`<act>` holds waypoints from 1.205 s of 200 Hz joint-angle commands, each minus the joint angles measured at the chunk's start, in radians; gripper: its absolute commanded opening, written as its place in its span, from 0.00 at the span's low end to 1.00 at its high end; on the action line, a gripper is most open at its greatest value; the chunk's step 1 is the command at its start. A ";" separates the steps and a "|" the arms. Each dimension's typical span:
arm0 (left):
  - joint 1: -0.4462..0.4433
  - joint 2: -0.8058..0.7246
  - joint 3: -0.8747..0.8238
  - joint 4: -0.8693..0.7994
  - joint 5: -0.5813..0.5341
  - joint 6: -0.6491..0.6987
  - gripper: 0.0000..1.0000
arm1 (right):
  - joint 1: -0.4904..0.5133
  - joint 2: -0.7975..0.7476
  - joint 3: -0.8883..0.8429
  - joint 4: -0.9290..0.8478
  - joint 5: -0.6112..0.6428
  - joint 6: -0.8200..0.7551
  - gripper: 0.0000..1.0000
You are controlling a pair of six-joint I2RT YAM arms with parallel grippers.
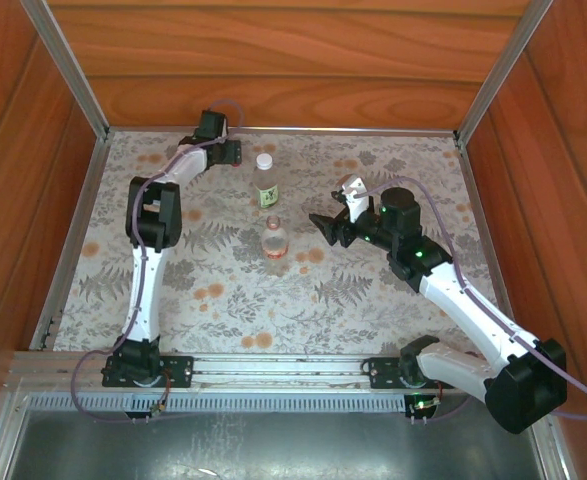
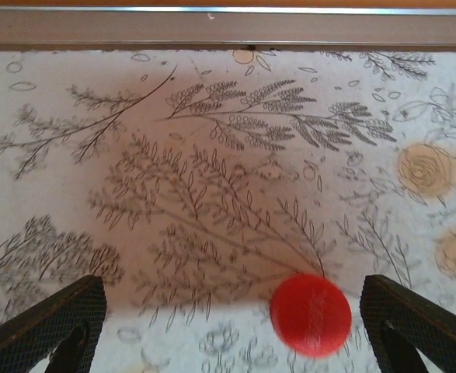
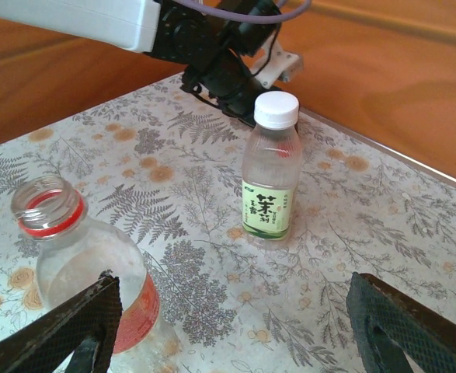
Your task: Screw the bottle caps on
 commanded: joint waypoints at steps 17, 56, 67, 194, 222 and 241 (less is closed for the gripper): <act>-0.023 0.089 0.170 -0.213 -0.028 0.070 0.81 | -0.004 0.015 -0.009 0.023 -0.038 0.016 0.81; -0.043 0.154 0.302 -0.333 -0.013 0.113 0.80 | -0.004 0.020 -0.011 0.026 -0.038 0.015 0.81; -0.044 0.167 0.325 -0.338 0.000 0.112 0.80 | -0.004 0.025 -0.011 0.027 -0.039 0.015 0.81; -0.046 0.294 0.544 -0.460 0.027 0.152 0.60 | -0.004 0.054 0.002 0.025 -0.033 0.016 0.81; -0.047 0.298 0.555 -0.462 0.032 0.161 0.54 | -0.004 0.065 0.008 0.024 -0.025 0.013 0.81; -0.048 0.302 0.560 -0.462 0.029 0.165 0.49 | -0.004 0.071 0.010 0.024 -0.024 0.013 0.81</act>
